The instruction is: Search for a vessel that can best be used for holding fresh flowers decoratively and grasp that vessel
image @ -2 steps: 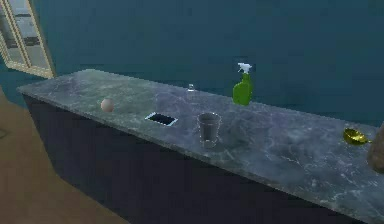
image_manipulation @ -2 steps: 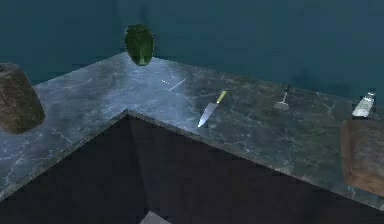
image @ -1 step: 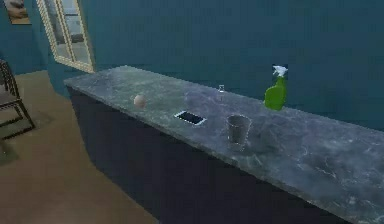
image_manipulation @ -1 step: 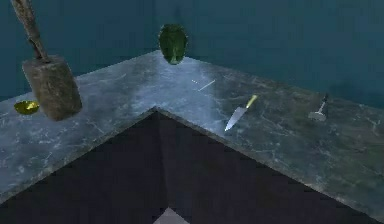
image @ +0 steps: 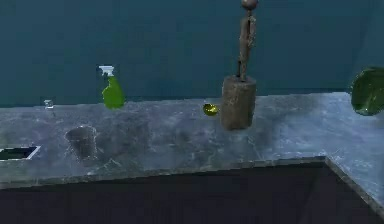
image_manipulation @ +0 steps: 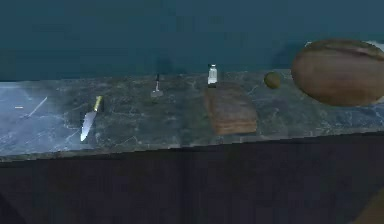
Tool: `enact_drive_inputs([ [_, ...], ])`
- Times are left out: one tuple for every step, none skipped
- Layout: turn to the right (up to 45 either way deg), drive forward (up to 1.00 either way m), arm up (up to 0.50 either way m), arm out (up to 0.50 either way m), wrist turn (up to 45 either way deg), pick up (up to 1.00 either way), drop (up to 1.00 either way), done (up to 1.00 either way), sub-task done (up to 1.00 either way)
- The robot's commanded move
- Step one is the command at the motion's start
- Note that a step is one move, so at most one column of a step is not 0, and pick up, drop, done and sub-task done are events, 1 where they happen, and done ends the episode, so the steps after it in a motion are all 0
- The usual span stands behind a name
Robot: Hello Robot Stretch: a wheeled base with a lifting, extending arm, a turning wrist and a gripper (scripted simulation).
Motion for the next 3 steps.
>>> enact_drive_inputs([
  [27.0, 0.0, 0.0, 0.0, 0.0, 0.0, 0.0, 0.0, 0.0],
  [0.0, 0.4, 0.0, 0.0, 0.0, 0.0, 0.0, 0.0, 0.0],
  [-45.0, 0.0, 0.0, 0.0, 0.0, 0.0, 0.0, 0.0, 0.0],
])
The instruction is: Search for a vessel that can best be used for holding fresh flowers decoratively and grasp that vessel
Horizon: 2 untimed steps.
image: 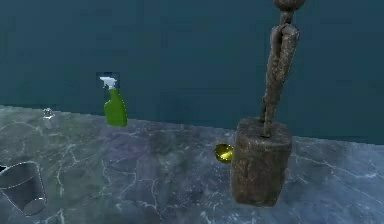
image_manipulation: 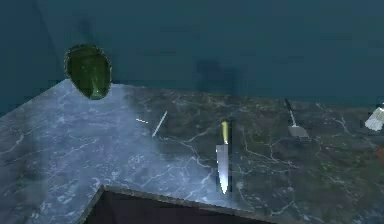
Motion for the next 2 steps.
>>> enact_drive_inputs([
  [-21.0, 0.0, 0.0, 0.0, 0.0, 0.0, 0.0, 0.0, 0.0],
  [45.0, 0.0, 0.0, 0.0, 0.0, 0.0, 0.0, 0.0, 0.0],
])
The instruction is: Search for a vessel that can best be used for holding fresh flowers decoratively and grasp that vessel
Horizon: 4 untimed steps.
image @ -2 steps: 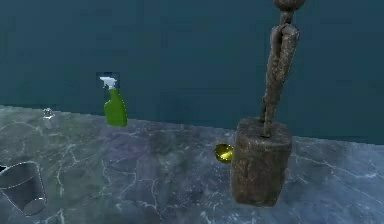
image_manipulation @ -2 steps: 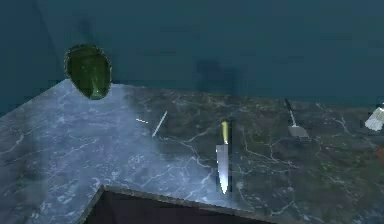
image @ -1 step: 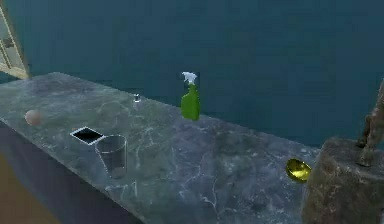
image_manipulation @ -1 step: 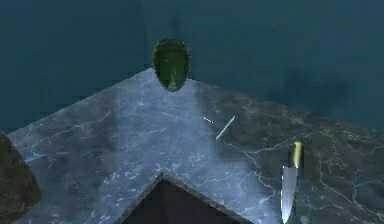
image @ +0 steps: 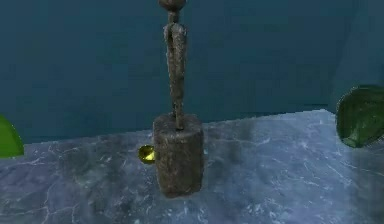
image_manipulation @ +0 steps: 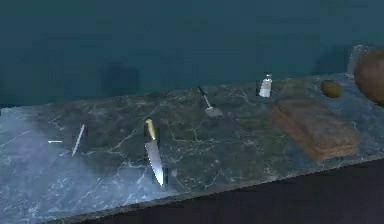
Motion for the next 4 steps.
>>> enact_drive_inputs([
  [39.0, 0.0, 0.0, 0.0, 0.0, 0.0, 0.0, 0.0, 0.0],
  [0.0, 0.05, 0.0, 0.0, 0.0, 0.0, 0.0, 0.0, 0.0],
  [-45.0, 0.0, 0.0, 0.0, 0.0, 0.0, 0.0, 0.0, 0.0],
  [-36.0, 0.0, 0.0, 0.0, 0.0, 0.0, 0.0, 0.0, 0.0],
])
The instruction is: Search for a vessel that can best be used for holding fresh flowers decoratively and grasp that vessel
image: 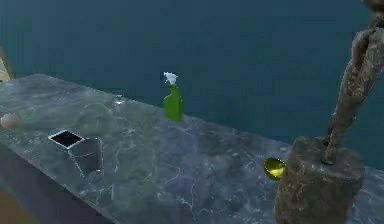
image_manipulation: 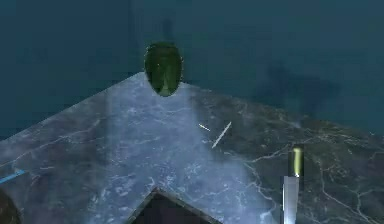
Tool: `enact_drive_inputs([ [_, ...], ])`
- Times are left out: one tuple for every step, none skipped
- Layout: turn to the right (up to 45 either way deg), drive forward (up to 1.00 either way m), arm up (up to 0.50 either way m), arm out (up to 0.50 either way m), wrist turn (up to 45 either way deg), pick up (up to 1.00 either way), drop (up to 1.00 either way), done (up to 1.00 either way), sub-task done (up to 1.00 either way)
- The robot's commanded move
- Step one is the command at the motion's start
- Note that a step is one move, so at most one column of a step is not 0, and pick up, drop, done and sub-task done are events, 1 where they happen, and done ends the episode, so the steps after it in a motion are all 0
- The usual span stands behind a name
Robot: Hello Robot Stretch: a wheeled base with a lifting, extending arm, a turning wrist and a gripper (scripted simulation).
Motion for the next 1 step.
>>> enact_drive_inputs([
  [45.0, 0.0, 0.0, 0.0, 0.0, 0.0, 0.0, 0.0, 0.0],
])
